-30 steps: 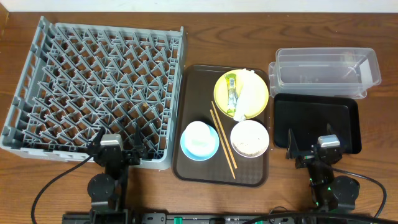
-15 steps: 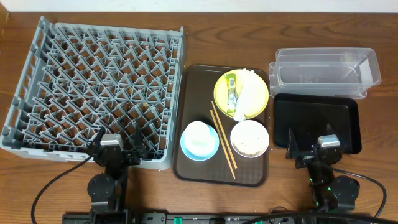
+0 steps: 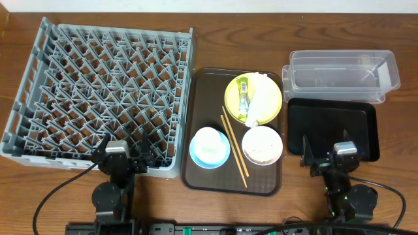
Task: Sort waste into correct bins and load items into the dishwasher
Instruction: 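Raise both grippers from rest and move right gripper toward yellow plate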
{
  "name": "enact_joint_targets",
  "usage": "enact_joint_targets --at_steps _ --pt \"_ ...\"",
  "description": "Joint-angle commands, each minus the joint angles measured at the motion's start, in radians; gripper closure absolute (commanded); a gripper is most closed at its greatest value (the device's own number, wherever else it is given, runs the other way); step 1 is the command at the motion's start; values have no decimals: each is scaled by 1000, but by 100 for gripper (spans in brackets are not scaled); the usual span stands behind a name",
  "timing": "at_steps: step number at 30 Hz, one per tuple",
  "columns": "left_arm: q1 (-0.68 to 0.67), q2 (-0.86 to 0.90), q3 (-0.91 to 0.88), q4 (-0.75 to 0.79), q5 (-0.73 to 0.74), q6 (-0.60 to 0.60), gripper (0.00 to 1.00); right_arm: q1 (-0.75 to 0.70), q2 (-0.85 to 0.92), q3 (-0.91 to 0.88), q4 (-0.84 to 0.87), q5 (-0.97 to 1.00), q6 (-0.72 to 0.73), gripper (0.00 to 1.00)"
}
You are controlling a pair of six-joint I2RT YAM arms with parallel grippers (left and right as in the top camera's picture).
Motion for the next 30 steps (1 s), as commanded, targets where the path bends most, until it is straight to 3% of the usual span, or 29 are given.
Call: enact_joint_targets --at_steps 1,16,24,30 --pt "4 -6 -11 -40 23 13 4 9 0 -1 4 -7 -10 1" --pt "4 20 45 -46 20 -18 4 9 0 2 100 -3 51 1" --pt "4 244 235 -125 21 -40 4 9 36 103 52 13 74 1" --pt "4 469 451 -256 21 -40 4 9 218 292 -67 26 89 1"
